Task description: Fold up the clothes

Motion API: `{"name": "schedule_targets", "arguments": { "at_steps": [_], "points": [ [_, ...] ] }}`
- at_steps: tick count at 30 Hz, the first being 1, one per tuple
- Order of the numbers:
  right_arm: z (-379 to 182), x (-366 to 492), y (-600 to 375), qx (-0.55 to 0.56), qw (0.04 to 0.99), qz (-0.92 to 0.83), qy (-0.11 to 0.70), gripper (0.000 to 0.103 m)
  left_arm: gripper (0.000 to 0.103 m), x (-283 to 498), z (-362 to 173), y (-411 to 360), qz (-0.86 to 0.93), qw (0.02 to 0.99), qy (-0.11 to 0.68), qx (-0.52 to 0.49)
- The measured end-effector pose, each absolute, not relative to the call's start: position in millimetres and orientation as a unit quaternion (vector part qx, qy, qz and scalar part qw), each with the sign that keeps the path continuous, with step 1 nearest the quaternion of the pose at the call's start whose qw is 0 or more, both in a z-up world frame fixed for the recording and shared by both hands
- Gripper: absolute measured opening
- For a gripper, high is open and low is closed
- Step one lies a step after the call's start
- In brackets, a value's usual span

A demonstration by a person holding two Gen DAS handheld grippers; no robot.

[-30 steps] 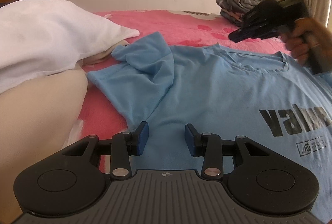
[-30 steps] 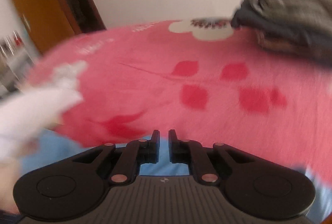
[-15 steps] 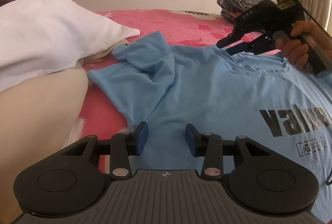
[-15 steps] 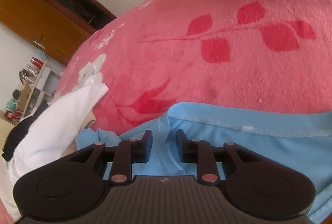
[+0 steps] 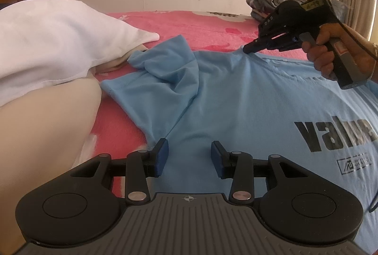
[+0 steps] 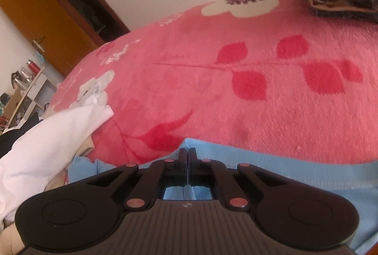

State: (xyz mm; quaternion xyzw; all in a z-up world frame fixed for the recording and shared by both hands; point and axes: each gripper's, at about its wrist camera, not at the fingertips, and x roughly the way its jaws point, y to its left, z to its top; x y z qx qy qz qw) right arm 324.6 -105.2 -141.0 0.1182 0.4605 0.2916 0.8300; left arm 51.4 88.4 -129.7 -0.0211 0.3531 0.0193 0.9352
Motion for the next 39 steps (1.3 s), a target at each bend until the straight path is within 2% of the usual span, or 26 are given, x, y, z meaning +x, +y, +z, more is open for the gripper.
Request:
{"name": "schedule_targets", "arguments": {
  "at_steps": [5, 7, 8, 9, 14, 16, 20, 22, 24, 27, 29, 32, 36, 39],
  "points": [
    [-147, 331, -104, 0.114, 0.828, 0.287, 0.468, 0.003, 0.040, 52, -130, 88, 0.022, 0.936, 0.351, -0.024],
    [-141, 333, -114, 0.137, 0.828, 0.282, 0.465, 0.016, 0.041, 52, -131, 88, 0.021, 0.936, 0.350, -0.021],
    [-133, 330, -127, 0.146, 0.834, 0.279, 0.452, 0.030, 0.041, 51, -131, 88, 0.020, 0.936, 0.350, -0.020],
    [-124, 327, -140, 0.153, 0.842, 0.277, 0.438, 0.037, 0.041, 52, -131, 88, 0.019, 0.936, 0.350, -0.020],
    [-91, 304, -214, 0.126, 0.867, 0.229, 0.424, 0.037, 0.041, 54, -130, 89, 0.016, 0.936, 0.351, -0.020],
    [-86, 293, -237, 0.093, 0.873, 0.209, 0.431, 0.035, 0.041, 55, -130, 88, 0.013, 0.935, 0.354, -0.011],
    [-97, 280, -260, 0.066, 0.861, 0.191, 0.467, 0.021, 0.041, 56, -127, 85, 0.001, 0.930, 0.367, 0.020],
    [-107, 286, -267, 0.083, 0.865, 0.173, 0.464, 0.018, 0.042, 57, -124, 84, -0.004, 0.925, 0.378, 0.032],
    [-117, 293, -275, 0.103, 0.869, 0.154, 0.459, 0.001, 0.042, 59, -121, 85, -0.007, 0.921, 0.389, 0.037],
    [-132, 303, -286, 0.133, 0.874, 0.125, 0.451, 0.002, 0.042, 62, -118, 88, -0.007, 0.916, 0.401, 0.028],
    [-127, 305, -290, 0.149, 0.885, 0.111, 0.426, 0.002, 0.042, 62, -117, 89, -0.003, 0.915, 0.404, 0.019],
    [-114, 298, -283, 0.135, 0.879, 0.151, 0.431, 0.002, 0.043, 56, -114, 91, 0.003, 0.921, 0.390, 0.005],
    [-111, 290, -246, 0.066, 0.864, 0.195, 0.459, 0.002, 0.044, 46, -118, 90, 0.018, 0.925, 0.380, -0.005],
    [-133, 302, -213, 0.037, 0.843, 0.184, 0.505, 0.000, 0.046, 42, -119, 87, 0.028, 0.925, 0.379, -0.004]
  ]
}}
